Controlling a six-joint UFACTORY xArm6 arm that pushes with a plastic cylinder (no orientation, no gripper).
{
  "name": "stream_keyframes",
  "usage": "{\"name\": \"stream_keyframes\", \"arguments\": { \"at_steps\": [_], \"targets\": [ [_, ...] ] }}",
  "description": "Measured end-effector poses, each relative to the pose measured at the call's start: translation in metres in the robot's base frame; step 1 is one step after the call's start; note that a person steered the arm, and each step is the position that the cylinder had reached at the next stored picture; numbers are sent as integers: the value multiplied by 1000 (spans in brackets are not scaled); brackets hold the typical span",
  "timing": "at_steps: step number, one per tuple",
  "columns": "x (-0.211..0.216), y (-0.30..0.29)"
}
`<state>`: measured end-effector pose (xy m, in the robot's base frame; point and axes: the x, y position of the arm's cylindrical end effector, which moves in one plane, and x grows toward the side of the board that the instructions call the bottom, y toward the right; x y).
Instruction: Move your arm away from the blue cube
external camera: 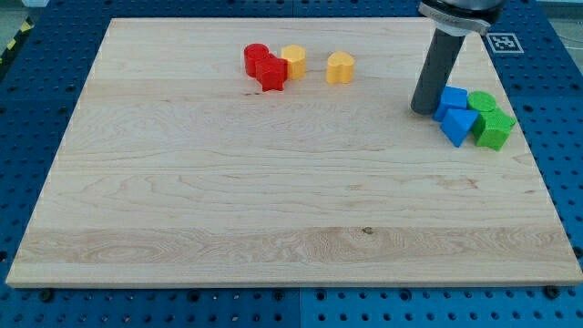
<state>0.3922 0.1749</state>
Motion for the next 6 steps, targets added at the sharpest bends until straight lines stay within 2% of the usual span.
{"name": "stream_keyframes", "arguments": {
  "at_steps": [2, 3, 4, 5, 6],
  "targets": [
    [0, -21],
    [18, -31],
    [59, -30],
    [80, -7],
    [80, 17]
  ]
}}
